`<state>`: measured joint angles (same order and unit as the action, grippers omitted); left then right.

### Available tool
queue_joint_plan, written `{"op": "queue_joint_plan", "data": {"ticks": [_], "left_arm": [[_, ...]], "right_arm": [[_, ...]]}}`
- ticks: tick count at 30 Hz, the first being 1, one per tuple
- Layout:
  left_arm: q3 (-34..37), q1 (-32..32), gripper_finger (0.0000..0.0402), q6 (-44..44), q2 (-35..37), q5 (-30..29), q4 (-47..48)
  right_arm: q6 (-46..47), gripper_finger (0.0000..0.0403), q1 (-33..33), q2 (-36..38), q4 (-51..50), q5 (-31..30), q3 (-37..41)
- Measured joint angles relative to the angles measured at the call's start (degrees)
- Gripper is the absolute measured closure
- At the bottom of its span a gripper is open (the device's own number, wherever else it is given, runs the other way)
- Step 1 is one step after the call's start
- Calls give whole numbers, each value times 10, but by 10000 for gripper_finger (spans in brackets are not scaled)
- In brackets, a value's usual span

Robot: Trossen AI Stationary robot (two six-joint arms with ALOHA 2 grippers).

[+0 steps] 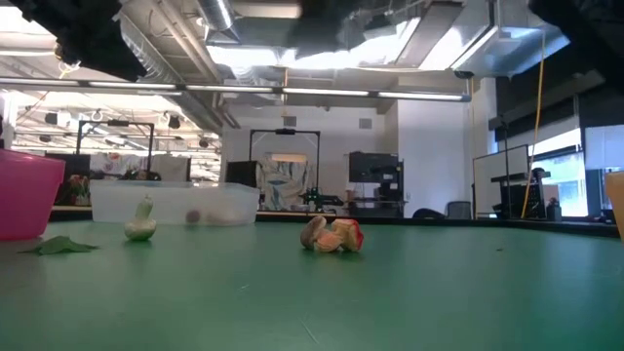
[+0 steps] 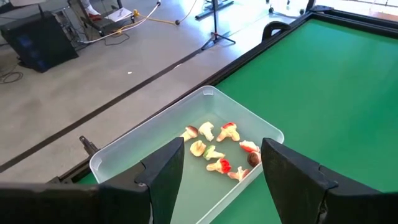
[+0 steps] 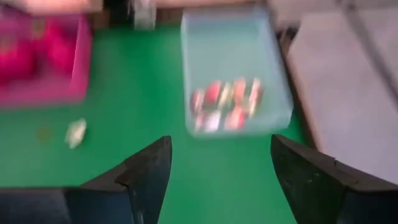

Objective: Sort produce into baskets
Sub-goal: Put the red mushroom into the transparent bin

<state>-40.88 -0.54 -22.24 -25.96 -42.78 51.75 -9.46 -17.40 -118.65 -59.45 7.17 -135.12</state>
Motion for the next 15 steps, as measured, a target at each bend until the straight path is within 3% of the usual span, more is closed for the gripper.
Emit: {"op": "queue_joint_plan", "data": {"ticks": [6,10,15], "left_arm": [[0,0,192,-2,0,0,3],[0,0,192,-4,0,0,3],[0,0,192,-17,0,0,8]], "right_arm": [[7,132,21,44,-199,0,3],[29,132,47,82,-266,-2,1],[73,132,91,144,-305,-49,5]]}}
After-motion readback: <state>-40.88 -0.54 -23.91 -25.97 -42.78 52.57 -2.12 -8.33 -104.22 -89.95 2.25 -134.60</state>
